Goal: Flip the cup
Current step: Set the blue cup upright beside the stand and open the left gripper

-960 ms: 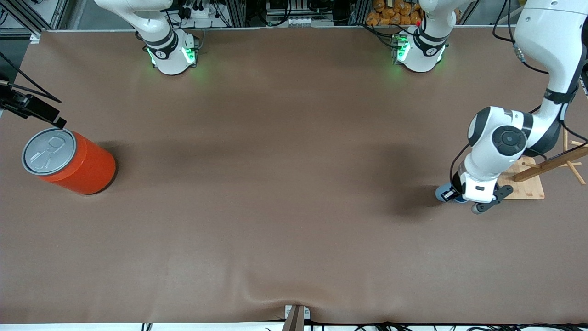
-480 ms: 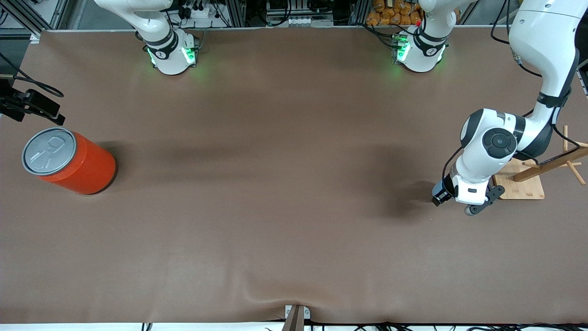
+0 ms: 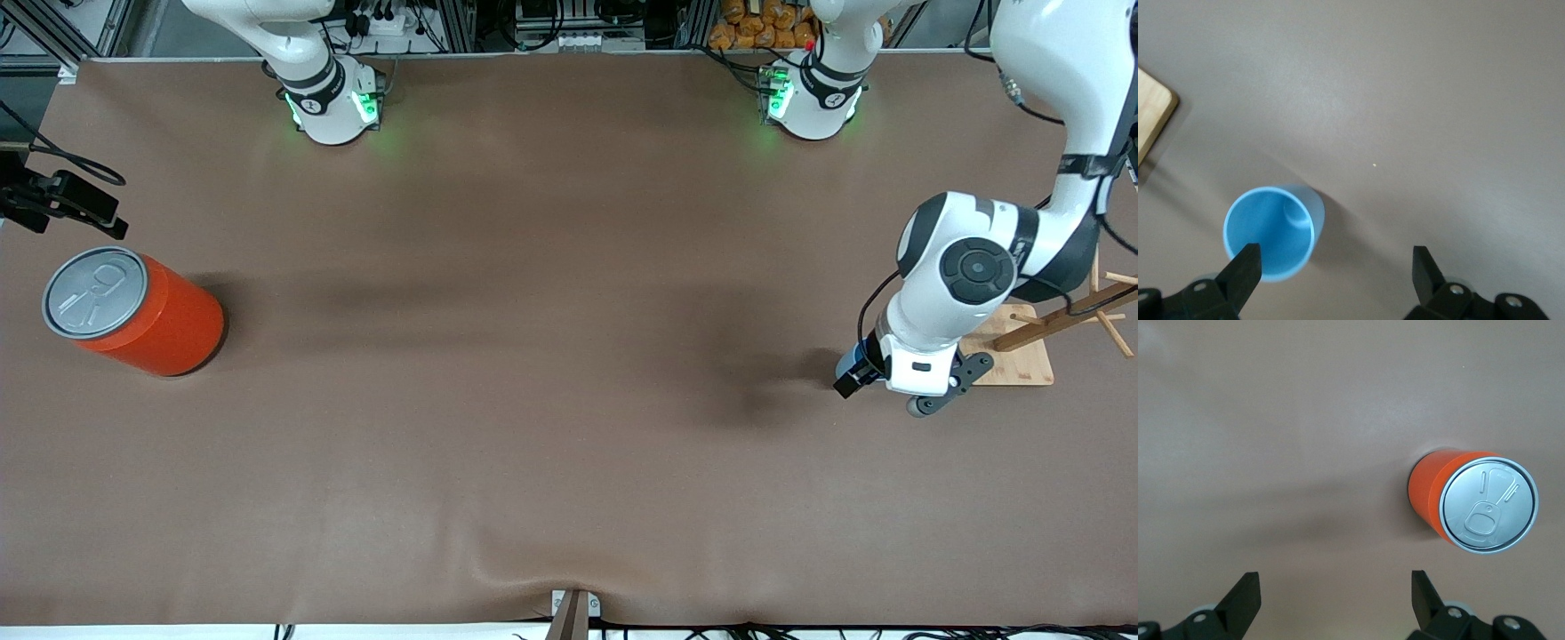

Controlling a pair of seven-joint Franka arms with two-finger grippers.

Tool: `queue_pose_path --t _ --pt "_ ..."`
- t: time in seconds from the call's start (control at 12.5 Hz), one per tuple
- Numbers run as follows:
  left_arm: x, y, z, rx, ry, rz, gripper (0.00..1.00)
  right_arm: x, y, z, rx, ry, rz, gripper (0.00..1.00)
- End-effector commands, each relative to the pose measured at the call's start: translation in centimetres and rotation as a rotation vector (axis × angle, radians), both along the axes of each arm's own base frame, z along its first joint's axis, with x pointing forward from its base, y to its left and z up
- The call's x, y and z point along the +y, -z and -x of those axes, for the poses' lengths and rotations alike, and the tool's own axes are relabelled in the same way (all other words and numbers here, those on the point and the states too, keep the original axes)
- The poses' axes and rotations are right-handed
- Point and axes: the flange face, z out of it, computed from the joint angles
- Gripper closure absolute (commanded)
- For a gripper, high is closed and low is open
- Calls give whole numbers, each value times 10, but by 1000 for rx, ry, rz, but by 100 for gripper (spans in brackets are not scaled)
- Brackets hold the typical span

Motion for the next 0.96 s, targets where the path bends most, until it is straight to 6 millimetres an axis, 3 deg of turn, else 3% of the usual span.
queue_pose_path --t 0.0,0.16,0.32,0.64,0.88 --pt "-19 -79 -16 24 144 4 0 2 -3 -1 6 -18 13 0" --pt "-10 -114 -24 19 228 51 0 2 -3 -1 6 -22 13 0" --pt "-10 -136 -15 33 322 11 0 -1 -3 -1 6 -21 13 0" --pt "-25 -215 35 53 382 -81 0 3 -1 -1 11 -43 -3 0" --pt "-38 -245 65 80 390 -73 0 4 1 0 20 -45 -3 0"
